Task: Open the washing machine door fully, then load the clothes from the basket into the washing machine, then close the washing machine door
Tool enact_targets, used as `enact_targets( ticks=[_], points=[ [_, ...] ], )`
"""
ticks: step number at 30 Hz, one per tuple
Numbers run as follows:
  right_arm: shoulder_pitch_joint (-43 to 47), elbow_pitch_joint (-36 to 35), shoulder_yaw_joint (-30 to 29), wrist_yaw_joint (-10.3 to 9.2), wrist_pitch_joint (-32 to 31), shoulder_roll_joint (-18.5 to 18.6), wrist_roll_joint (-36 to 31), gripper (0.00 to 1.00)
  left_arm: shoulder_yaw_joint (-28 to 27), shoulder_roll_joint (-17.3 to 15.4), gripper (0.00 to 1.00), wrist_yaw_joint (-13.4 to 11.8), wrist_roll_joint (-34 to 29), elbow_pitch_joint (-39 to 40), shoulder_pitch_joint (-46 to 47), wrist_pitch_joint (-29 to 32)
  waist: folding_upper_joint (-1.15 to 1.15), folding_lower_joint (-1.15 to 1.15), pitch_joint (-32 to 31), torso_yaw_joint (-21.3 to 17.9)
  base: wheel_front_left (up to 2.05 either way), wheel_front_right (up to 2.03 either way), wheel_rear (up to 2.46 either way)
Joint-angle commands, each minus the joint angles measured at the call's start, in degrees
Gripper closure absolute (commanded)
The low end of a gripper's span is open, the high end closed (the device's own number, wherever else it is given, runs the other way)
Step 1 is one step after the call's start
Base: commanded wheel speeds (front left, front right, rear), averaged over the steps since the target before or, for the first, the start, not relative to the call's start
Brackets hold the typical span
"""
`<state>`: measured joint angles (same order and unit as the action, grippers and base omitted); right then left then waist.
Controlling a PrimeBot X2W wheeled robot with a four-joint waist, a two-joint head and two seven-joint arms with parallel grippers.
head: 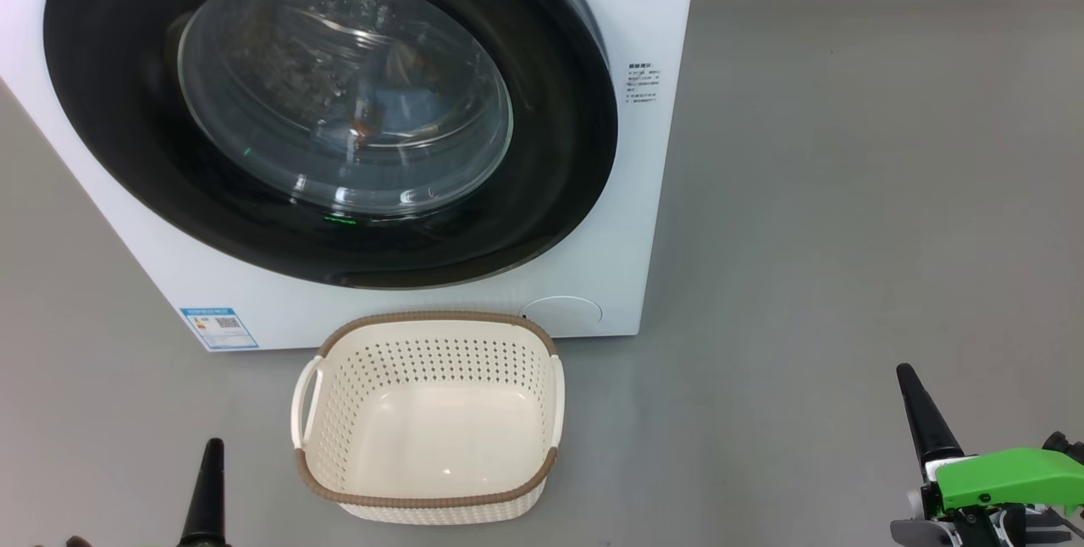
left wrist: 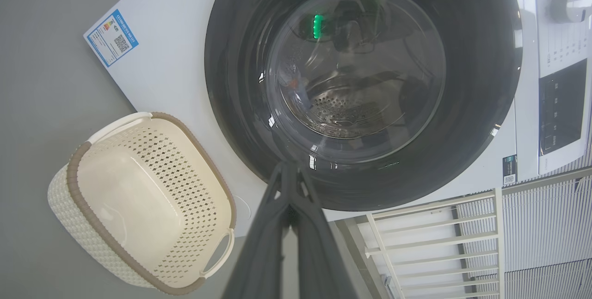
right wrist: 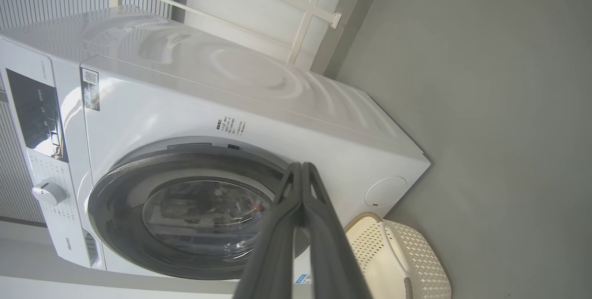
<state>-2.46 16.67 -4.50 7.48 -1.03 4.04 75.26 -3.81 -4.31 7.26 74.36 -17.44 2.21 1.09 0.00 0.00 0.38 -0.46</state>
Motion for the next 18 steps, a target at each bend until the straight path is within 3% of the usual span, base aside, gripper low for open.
enact_targets(
  ticks=[1,18],
  points=[
    [-2.89,-1.80,0.33,0.01,-0.59,0.41,1.61,1.00,-1.72,-0.41,1.00,0.18,1.75,1.85,2.42,0.61,0.00,0.00,-0.01,0.02,0.00,0.00,0.00],
    [-3.35,-2.27,-0.98,0.01,-3.31,-0.44,10.17,1.00,-2.29,0.62,1.00,0.21,10.72,2.72,3.29,3.30,0.00,0.00,-0.12,0.27,0.00,0.00,0.00]
  ],
)
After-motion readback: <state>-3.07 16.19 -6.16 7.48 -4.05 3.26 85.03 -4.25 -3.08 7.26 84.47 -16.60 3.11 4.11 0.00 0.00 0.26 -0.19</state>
